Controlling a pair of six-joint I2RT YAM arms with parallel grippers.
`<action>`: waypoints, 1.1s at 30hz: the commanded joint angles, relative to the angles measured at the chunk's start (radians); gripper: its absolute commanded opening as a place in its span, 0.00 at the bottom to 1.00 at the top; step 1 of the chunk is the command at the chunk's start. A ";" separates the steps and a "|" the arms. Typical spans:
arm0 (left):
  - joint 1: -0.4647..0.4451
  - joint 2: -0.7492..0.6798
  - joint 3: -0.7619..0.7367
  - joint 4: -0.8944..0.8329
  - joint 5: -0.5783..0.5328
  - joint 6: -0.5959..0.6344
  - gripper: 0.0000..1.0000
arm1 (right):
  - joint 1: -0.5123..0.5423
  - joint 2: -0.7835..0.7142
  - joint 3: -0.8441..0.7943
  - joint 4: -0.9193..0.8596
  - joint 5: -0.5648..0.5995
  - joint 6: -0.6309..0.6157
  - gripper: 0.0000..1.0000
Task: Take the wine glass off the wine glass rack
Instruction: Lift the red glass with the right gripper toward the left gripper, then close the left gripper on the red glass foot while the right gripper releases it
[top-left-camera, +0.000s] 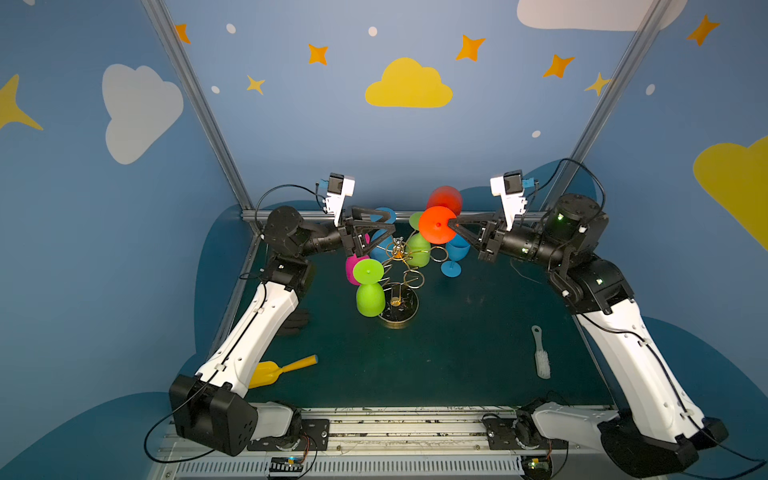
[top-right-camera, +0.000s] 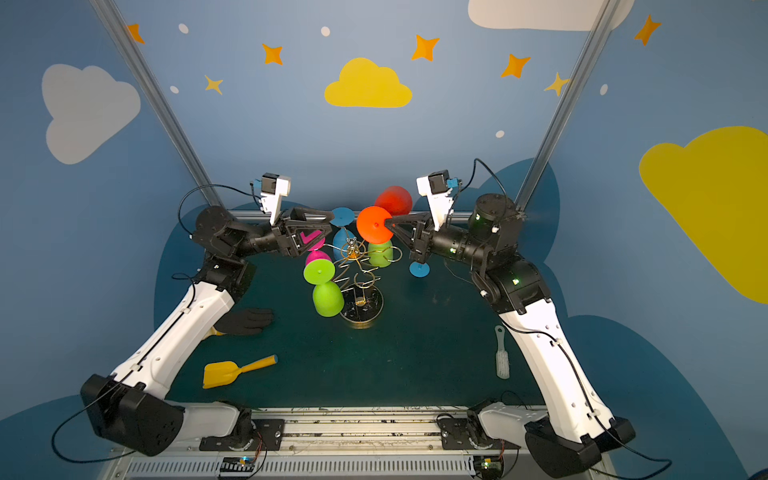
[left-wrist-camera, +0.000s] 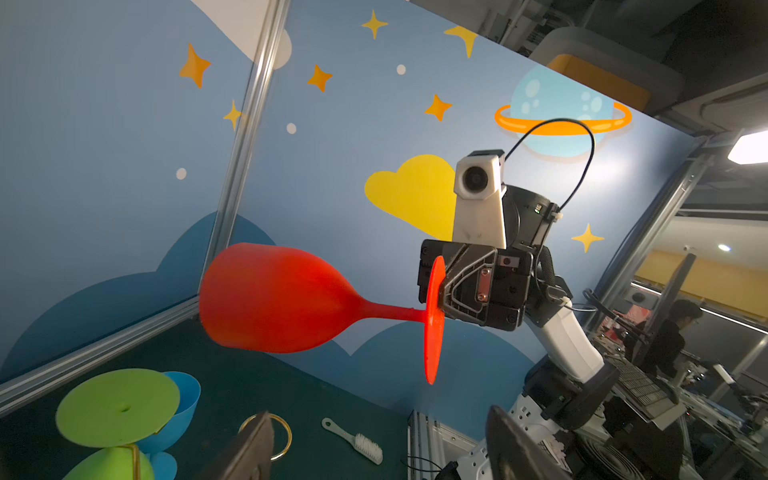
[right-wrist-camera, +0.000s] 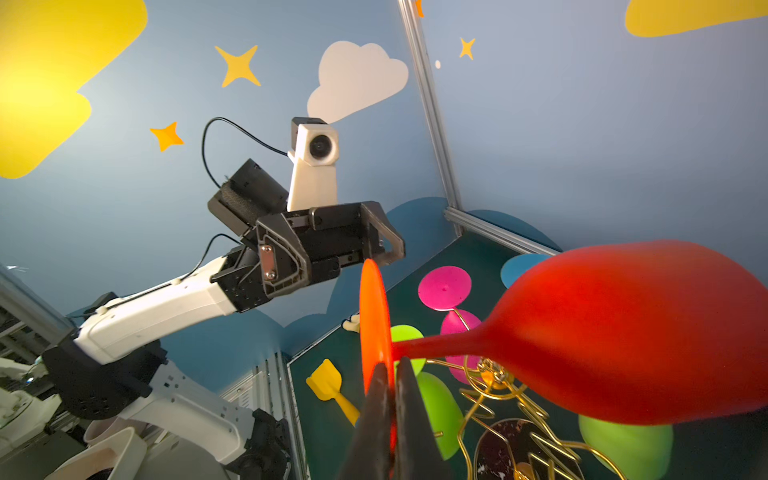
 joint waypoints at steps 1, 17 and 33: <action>-0.024 0.023 0.036 0.026 0.031 0.033 0.79 | 0.021 0.020 0.043 0.037 -0.028 -0.014 0.00; -0.090 0.083 0.088 0.047 0.050 0.027 0.65 | 0.077 0.090 0.052 0.086 -0.034 0.008 0.00; -0.095 0.104 0.096 0.024 0.010 0.021 0.24 | 0.096 0.099 0.031 0.091 -0.021 -0.006 0.00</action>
